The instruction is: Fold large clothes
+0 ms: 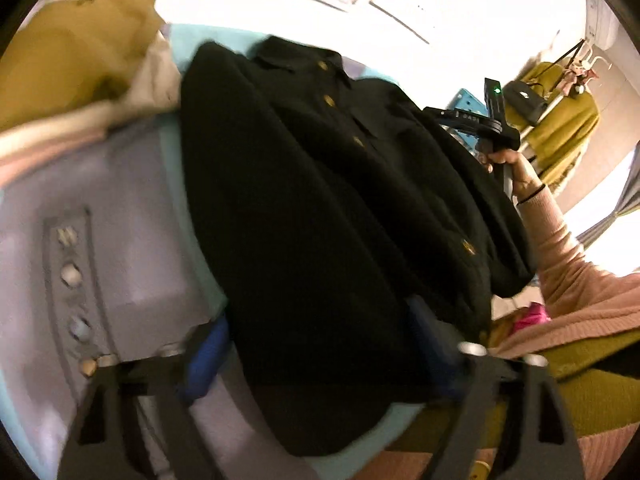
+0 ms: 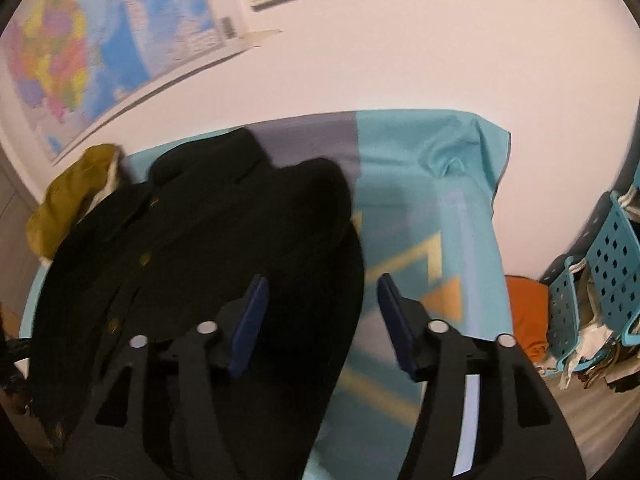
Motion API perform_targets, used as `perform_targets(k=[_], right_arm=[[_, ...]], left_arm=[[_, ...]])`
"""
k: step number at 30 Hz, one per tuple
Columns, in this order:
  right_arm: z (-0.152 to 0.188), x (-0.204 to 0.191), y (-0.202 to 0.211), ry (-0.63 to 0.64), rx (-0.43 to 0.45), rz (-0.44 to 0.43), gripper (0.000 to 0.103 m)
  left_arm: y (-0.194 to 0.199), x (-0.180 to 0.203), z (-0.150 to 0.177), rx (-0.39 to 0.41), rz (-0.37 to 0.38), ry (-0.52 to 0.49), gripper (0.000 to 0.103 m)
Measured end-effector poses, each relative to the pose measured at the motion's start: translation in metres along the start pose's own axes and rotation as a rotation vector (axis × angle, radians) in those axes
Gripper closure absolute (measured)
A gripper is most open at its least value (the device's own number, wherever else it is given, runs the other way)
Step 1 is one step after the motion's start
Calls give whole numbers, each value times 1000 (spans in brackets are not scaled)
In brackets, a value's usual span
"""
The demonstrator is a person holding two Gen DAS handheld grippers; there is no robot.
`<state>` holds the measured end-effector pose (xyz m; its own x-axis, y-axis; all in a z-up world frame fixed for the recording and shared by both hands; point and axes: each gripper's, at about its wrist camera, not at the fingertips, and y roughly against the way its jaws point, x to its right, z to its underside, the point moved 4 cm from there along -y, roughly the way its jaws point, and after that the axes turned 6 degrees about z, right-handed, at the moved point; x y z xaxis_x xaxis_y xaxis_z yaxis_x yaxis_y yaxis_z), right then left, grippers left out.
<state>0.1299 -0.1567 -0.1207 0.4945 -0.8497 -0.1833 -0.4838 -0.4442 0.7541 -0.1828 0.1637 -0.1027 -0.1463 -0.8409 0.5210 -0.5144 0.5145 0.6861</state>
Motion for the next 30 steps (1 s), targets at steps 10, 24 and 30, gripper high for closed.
perform_targets(k=[10, 24, 30], right_arm=[[49, -8, 66, 12, 74, -96, 44], [109, -43, 88, 81, 41, -157, 11], [154, -59, 92, 163, -52, -197, 36]], left_arm=[[87, 25, -61, 188, -327, -100, 89], [95, -80, -47, -25, -1212, 15, 55], [133, -43, -37, 284, -586, 65, 36]])
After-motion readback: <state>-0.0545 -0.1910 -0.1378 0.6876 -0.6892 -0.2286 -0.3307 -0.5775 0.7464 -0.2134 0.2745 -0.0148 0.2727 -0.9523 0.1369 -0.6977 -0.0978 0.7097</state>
